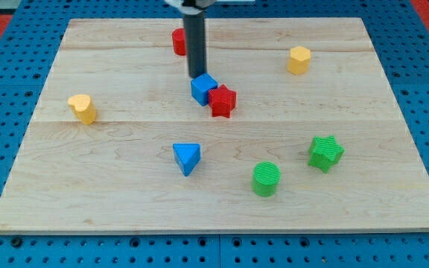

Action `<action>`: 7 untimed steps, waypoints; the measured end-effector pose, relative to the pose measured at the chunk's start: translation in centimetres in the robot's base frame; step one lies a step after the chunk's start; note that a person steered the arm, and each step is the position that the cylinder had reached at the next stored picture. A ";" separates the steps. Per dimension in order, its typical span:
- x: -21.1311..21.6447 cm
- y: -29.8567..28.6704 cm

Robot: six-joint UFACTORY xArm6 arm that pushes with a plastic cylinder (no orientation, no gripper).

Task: Move the yellow hexagon into red star and blue cube

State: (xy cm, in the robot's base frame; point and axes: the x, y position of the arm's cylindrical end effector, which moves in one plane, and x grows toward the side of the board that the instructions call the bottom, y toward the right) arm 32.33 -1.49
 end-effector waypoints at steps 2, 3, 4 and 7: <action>-4.9 6.1; -6.0 12.5; -5.2 18.9; 2.7 9.5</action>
State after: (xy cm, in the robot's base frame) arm 35.00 8.00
